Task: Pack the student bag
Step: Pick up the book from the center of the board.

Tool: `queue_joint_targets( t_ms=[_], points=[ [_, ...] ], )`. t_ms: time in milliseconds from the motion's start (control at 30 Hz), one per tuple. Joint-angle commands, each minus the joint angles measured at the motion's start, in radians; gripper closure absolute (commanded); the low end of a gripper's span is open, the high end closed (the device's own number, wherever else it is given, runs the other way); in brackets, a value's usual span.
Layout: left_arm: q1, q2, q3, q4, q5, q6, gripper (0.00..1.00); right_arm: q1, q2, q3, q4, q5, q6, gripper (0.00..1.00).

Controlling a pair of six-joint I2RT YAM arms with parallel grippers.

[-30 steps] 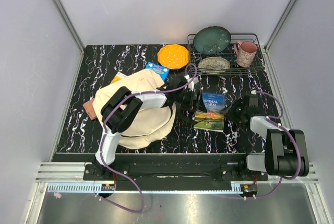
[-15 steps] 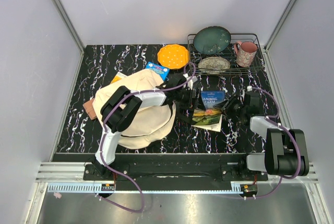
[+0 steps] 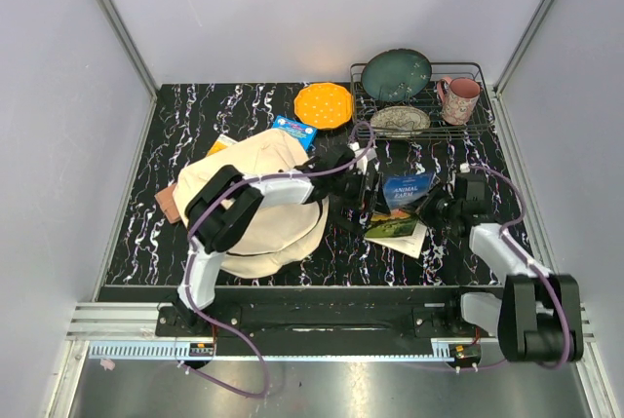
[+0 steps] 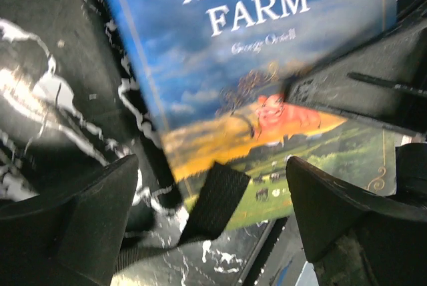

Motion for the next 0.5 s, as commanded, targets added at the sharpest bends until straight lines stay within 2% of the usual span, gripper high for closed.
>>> queue_joint_targets(
  t_ms=[0,133,233,267,333,367,467],
  points=[
    [0.04,-0.223,-0.055,0.012,-0.089,0.023,0.02,0.007,-0.144,0.075,-0.099,0.044,-0.009,1.0],
    [0.114,-0.368,-0.125,0.004,-0.125,0.028,0.01,0.007,-0.194,0.114,-0.064,-0.049,0.009,1.0],
    [0.154,-0.43,-0.149,0.0,-0.122,0.034,0.01,0.007,-0.201,0.14,0.008,-0.164,0.014,1.0],
    [0.163,-0.441,-0.152,-0.002,-0.115,0.036,0.01,0.007,-0.201,0.144,0.03,-0.254,0.014,1.0],
    [0.182,-0.467,-0.153,-0.005,-0.095,0.04,0.01,0.007,-0.191,0.129,0.193,-0.344,0.049,1.0],
    [0.188,-0.473,-0.155,-0.008,-0.092,0.042,0.01,0.007,-0.193,0.122,0.244,-0.414,0.096,1.0],
    [0.2,-0.491,-0.164,0.012,-0.069,0.042,0.01,0.009,-0.188,0.113,0.387,-0.5,0.164,1.0]
  ],
)
